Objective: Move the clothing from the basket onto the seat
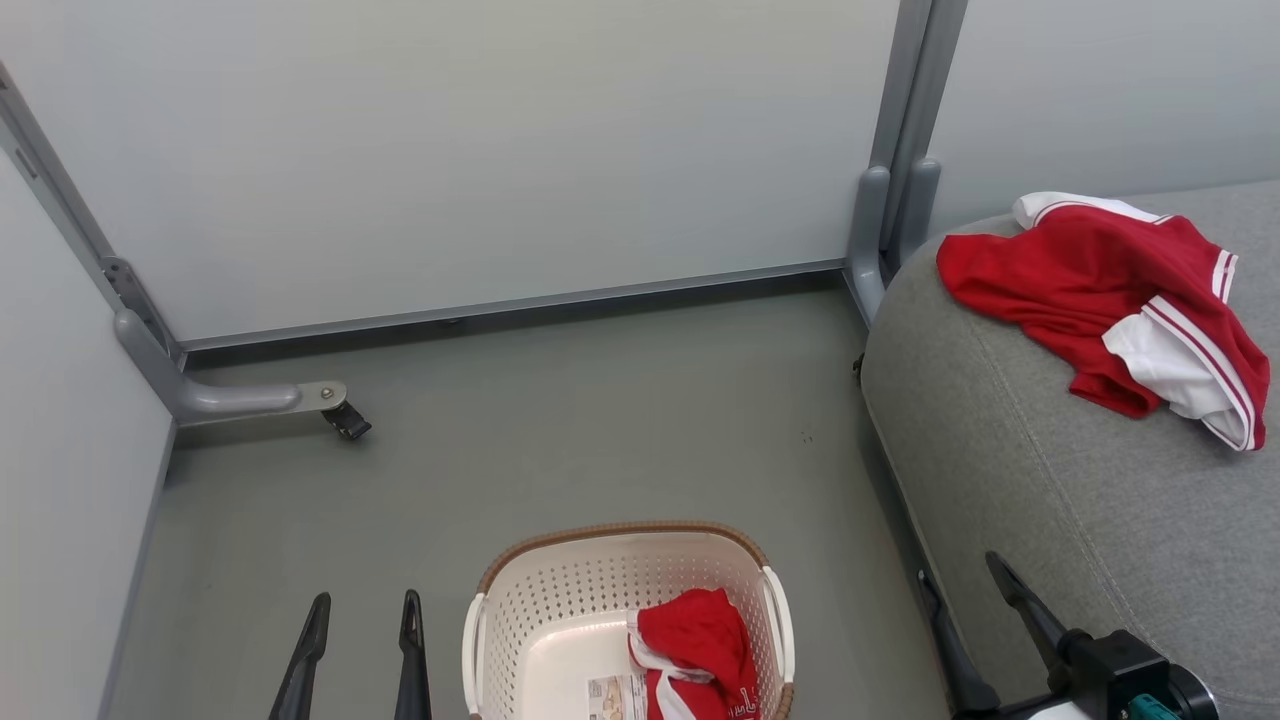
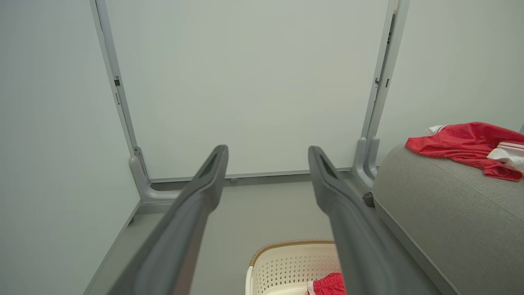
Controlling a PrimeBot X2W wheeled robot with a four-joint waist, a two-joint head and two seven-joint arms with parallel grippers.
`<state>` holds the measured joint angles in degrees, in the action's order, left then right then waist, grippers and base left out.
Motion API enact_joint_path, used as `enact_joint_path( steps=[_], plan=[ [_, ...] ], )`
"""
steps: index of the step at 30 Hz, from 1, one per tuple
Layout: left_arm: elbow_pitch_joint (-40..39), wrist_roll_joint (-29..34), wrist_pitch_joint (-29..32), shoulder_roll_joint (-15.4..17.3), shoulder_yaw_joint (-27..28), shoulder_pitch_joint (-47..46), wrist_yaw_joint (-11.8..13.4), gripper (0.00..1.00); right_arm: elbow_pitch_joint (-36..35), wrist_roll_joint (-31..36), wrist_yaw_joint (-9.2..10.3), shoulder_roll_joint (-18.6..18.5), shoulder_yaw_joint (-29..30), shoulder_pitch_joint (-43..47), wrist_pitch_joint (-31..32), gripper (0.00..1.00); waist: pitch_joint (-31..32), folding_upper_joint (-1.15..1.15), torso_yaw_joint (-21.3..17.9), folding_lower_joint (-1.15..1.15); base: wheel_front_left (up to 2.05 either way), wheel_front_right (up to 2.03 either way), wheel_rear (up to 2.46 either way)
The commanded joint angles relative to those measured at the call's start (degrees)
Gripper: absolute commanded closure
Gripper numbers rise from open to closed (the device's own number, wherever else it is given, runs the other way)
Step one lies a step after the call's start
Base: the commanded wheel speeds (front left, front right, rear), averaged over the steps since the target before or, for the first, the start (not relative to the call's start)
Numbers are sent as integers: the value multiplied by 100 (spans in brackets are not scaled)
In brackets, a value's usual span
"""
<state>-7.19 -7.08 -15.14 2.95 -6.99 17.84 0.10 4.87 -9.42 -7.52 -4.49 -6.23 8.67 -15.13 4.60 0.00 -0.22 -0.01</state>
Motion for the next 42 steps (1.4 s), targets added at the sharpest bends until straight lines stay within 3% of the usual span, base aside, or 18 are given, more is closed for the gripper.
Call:
enact_joint_path(
  steps=[1,29,42],
  plan=[
    [32,-46,-1,-7,4,74,41,0,22,50,6,-17,17,1,-4,0,0,0,-27,1,0,0,0],
    [218,-99,-1,-6,-157,73,60,0,40,69,6,-35,-70,-21,-4,0,38,0,-111,1,0,0,0],
    [211,-175,-1,-6,-250,-103,55,0,-79,23,6,-109,-17,-114,-4,0,-325,0,-183,1,0,0,0]
  ],
)
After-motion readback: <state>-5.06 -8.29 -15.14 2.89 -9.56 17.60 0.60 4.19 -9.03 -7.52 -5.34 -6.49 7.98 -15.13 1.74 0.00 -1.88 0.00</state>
